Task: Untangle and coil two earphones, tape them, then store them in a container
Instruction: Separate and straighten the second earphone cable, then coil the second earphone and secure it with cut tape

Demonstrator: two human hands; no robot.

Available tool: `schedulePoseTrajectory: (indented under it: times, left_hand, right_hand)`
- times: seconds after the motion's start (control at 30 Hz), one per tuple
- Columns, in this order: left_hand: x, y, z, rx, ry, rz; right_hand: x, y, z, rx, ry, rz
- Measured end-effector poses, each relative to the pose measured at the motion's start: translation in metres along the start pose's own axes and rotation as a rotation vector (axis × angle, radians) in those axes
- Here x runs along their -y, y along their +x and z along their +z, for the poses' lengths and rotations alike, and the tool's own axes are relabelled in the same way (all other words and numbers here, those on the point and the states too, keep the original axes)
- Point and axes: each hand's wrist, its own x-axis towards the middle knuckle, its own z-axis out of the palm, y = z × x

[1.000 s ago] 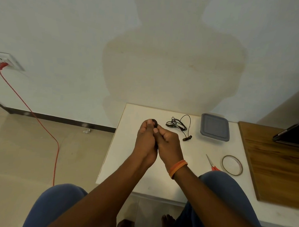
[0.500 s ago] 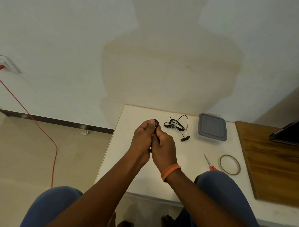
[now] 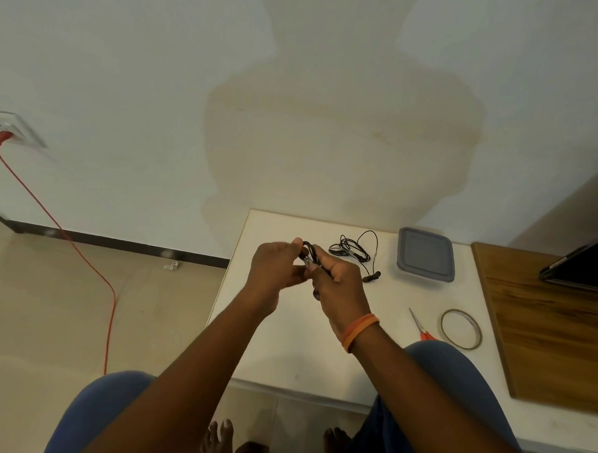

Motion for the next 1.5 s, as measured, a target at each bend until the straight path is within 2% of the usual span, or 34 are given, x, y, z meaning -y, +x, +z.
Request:
schedulePoseTrajectory:
  times: [0.07,0.1,0.17,0.23,0.27,0.4,0.57,0.63,0.73,0.87,0.97,1.03,1.1,1.17,1.23,1.3,1.37,1.43,1.5]
  left_hand:
    - [0.000,-0.004,-0.001,-0.083,0.146,0.116]
    - [-0.001,-0.008,0.000,-0.058,0.106,0.057]
    - [-0.001,-0.016,0.004,0.122,0.009,-0.168]
    - [0.005,-0.024,0.011,0.279,0.007,-0.212]
    - [0.008,-0.028,0.015,0.301,-0.044,-0.190]
    - [0.016,-0.033,0.017,0.216,-0.239,-0.145]
    - [0.019,-0.032,0.013,0.210,-0.338,-0.153]
    - [0.019,-0.032,0.014,0.188,-0.330,-0.155]
    - [0.018,-0.031,0.018,0.114,-0.197,-0.118]
    - [0.019,-0.030,0.029,0.036,-0.113,-0.105]
    - [0.020,-0.026,0.032,0.035,-0.060,-0.080]
    - [0.022,-0.025,0.036,0.069,-0.028,-0.050]
    - [0.026,-0.024,0.043,0.087,-0.027,-0.018]
    - [0.026,-0.018,0.043,0.064,-0.101,-0.034]
    - [0.024,-0.007,0.034,0.034,-0.160,-0.070]
    - [0.022,0.001,0.025,0.022,-0.160,-0.100]
    - [0.024,0.002,0.025,0.035,-0.135,-0.127]
    - [0.030,-0.002,0.031,0.071,-0.106,-0.163]
    - [0.036,-0.003,0.039,0.104,-0.077,-0.193]
  right_hand:
    - [0.003,0.003,-0.007,-0.054,0.025,-0.007]
    - [0.004,0.005,-0.012,-0.082,0.027,-0.020]
    - [0.003,0.006,-0.020,-0.110,-0.036,-0.069]
    - [0.002,0.002,-0.020,-0.069,-0.143,-0.142]
    - [0.001,-0.002,-0.018,-0.040,-0.192,-0.187]
    - [-0.004,-0.013,-0.009,-0.002,-0.354,-0.374]
    - [-0.001,-0.016,-0.011,0.070,-0.288,-0.344]
    - [0.000,-0.016,-0.014,0.094,-0.272,-0.341]
    - [-0.008,-0.015,-0.014,0.121,-0.407,-0.414]
    - [-0.007,-0.019,-0.008,0.174,-0.452,-0.250]
    - [-0.003,-0.020,-0.011,0.265,-0.688,-0.296]
    - [0.003,-0.016,-0.025,0.238,-0.847,-0.325]
    - [0.011,-0.008,-0.053,0.237,-0.877,-0.235]
    - [0.015,0.002,-0.094,0.257,-0.792,-0.086]
    - [0.007,0.009,-0.143,0.085,-0.679,-0.011]
    - [-0.020,0.010,-0.192,-0.210,-0.687,0.045]
    - [-0.057,0.001,-0.229,-0.371,-0.748,0.181]
    - [-0.095,-0.016,-0.245,-0.336,-0.818,0.320]
    - [-0.126,-0.032,-0.249,-0.231,-0.940,0.332]
